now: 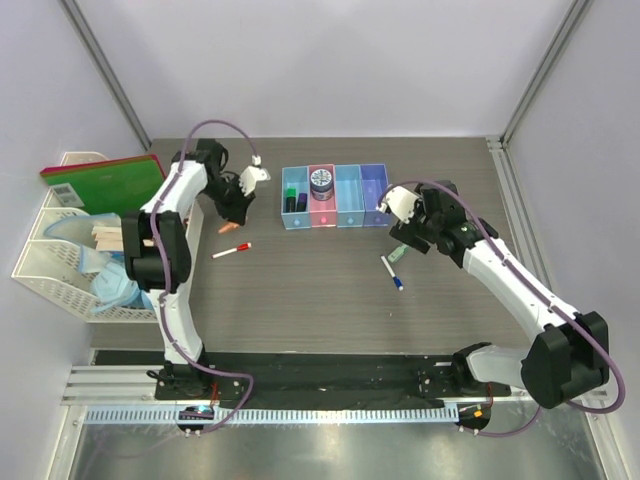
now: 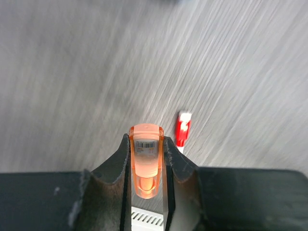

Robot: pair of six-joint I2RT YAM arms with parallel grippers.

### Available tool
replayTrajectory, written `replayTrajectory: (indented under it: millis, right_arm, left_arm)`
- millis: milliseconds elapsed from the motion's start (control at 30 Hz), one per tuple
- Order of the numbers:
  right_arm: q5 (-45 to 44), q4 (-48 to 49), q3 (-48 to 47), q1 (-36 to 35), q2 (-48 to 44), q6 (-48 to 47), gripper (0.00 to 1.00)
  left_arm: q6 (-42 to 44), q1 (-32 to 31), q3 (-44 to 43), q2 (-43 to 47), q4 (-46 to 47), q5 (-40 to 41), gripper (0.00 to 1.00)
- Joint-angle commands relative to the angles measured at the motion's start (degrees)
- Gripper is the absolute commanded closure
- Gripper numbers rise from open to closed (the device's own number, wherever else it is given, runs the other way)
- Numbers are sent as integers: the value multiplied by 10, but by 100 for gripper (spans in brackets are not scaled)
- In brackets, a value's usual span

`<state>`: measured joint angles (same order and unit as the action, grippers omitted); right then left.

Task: Sort the stationery into containers
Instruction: Pick up the pen from the center of the board, then place the pen in the storage box.

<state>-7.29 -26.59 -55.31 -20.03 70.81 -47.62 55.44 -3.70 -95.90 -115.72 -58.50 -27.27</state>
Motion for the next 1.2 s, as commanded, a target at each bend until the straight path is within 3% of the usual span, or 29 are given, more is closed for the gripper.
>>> replayTrajectory:
  millis: [0,200,467,667,800,1100,1167]
  right_arm:
    - [16,-3,5,-2,14,-23,13]
    - [12,18,26,-2,32,-41,12]
    - [3,25,41,-1,15,-27,12]
    - [-4,36,73,-1,-1,-17,12]
    - [-12,41,83,-3,-10,-6,12]
    - [6,44,77,-3,6,14,12]
    - [10,45,75,-4,25,14,12]
  left_arm:
    - [-74,-24,-60,45,-37,-104,100]
    - [-247,-70,-101,48,75,-185,100]
    - [-672,-143,-109,-10,470,-217,100]
    - [-871,-154,-234,-126,554,-219,100]
    - [-908,-155,-245,-172,632,-183,100]
    - [-947,-164,-307,-268,648,-167,100]
    - [-939,-167,-307,-274,641,-167,93]
